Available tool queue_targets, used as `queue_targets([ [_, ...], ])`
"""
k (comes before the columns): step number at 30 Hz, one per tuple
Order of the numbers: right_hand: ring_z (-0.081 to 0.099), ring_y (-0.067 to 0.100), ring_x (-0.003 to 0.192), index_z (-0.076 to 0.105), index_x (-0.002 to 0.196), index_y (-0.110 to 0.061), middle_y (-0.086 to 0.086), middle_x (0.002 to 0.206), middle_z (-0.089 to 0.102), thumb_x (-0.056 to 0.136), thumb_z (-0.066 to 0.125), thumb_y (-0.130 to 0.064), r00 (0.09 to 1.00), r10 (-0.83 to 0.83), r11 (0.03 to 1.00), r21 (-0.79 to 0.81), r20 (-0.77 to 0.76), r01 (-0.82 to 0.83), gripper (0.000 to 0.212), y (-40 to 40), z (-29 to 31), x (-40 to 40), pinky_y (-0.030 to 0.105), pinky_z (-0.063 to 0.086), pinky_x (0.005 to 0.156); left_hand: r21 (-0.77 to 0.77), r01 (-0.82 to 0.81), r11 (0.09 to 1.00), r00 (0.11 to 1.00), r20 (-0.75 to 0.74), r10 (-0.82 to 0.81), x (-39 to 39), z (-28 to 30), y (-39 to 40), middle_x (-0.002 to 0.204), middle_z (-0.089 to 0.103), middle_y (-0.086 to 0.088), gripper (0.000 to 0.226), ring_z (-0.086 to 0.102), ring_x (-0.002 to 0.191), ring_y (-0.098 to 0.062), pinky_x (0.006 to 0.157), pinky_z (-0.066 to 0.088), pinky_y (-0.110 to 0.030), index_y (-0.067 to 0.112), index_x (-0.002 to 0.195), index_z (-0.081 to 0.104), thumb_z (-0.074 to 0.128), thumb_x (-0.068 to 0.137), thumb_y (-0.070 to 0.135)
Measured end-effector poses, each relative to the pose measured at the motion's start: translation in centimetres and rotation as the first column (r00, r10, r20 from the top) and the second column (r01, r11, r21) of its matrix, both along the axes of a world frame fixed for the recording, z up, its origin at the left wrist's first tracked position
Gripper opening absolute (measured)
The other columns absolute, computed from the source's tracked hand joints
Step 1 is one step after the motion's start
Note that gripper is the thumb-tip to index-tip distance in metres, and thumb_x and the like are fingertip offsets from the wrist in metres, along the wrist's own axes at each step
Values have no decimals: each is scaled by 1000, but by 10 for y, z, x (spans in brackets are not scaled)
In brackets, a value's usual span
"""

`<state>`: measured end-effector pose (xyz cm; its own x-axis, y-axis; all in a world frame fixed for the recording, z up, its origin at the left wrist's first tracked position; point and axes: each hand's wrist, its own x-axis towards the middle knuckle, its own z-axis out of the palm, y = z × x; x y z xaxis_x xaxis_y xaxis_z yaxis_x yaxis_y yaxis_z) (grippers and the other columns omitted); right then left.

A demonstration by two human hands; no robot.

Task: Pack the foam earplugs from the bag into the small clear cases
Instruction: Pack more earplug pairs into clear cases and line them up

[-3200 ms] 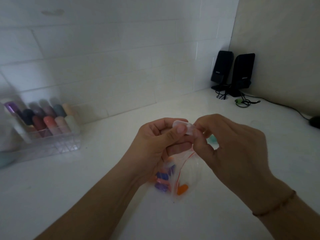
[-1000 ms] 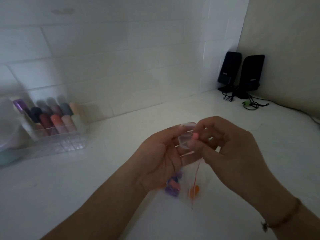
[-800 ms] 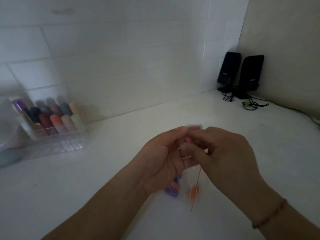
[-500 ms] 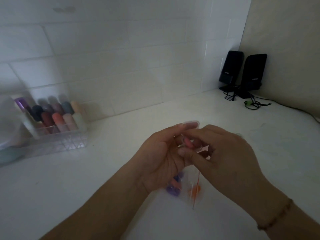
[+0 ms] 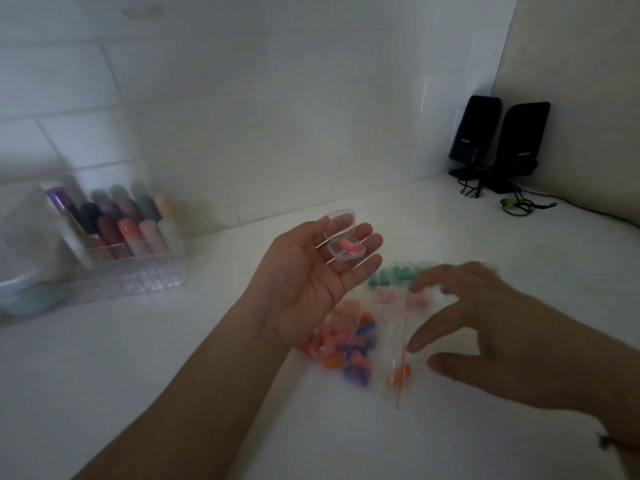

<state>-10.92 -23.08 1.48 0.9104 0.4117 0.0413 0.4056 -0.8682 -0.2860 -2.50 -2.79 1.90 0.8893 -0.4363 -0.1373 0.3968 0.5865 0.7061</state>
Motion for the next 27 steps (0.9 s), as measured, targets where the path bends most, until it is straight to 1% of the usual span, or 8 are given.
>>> queue_targets([
  [2, 9, 3, 138, 63, 96, -62, -29, 151, 11, 77, 66, -55, 999, 44, 999, 16, -10, -44, 21, 11, -8, 4, 35, 23, 115, -7, 11, 1000, 1000, -8, -11, 0, -2, 0, 115, 64, -24, 42, 65, 107, -38, 91, 52, -49, -1, 108, 62, 60, 69, 15],
  [4, -8, 6, 143, 61, 108, -60, -27, 155, -7, 80, 65, -54, 998, 58, 998, -2, 2, -58, 28, 19, -14, 9, 33, 13, 119, -9, 16, 1000, 1000, -14, -16, 1, -3, -1, 116, 64, -25, 43, 65, 108, -39, 92, 52, -50, -2, 110, 61, 59, 71, 15],
  [6, -14, 6, 143, 58, 113, -60, -26, 155, -13, 83, 64, -51, 997, 71, 997, 15, 23, -71, 33, 23, -19, 13, 32, 9, 119, -16, 7, 1000, 1000, -13, -7, 2, -4, 0, 119, 63, -27, 41, 64, 111, -39, 92, 51, -51, -2, 110, 62, 58, 74, 15],
  [9, -7, 10, 144, 56, 115, -62, -20, 157, -8, 83, 66, -45, 993, 102, 993, 57, 53, -105, 37, 25, -25, 17, 33, 11, 118, -29, -6, 1000, 1000, -21, 6, 4, -4, 3, 116, 64, -26, 31, 63, 112, -38, 92, 51, -51, -3, 110, 62, 52, 86, 16],
  [13, 16, 20, 137, 59, 112, -60, -17, 154, 11, 82, 62, -50, 988, 128, 991, 19, 89, -130, 32, 32, -33, 19, 43, 30, 111, -18, -15, 1000, 999, -32, 14, 5, -5, 4, 114, 65, -25, 27, 66, 105, -38, 89, 53, -50, -2, 106, 62, 48, 94, 17],
  [15, 23, 18, 132, 62, 110, -57, -19, 149, 22, 82, 61, -51, 984, 127, 991, 16, 126, -130, 28, 34, -35, 19, 42, 36, 106, -23, -26, 999, 999, -40, 25, 5, -3, 4, 114, 65, -25, 27, 66, 103, -38, 88, 53, -50, -2, 106, 62, 47, 96, 18],
  [18, 33, 12, 124, 68, 103, -51, -19, 135, 39, 78, 52, -63, 982, 98, 983, 135, 164, -121, 32, 34, -34, 19, 39, 42, 100, -35, -42, 999, 998, -49, 40, 6, -3, 6, 113, 65, -25, 28, 66, 102, -38, 86, 53, -51, -2, 106, 62, 45, 98, 19],
  [27, 40, 8, 116, 71, 84, -37, -23, 122, 47, 67, 67, -54, 969, 82, 978, 168, 235, -123, 25, 24, -29, 19, 37, 46, 92, -117, -26, 993, 992, -125, 11, 4, -5, 4, 113, 65, -28, 29, 66, 107, -40, 87, 53, -53, -2, 111, 59, 43, 95, 16],
])
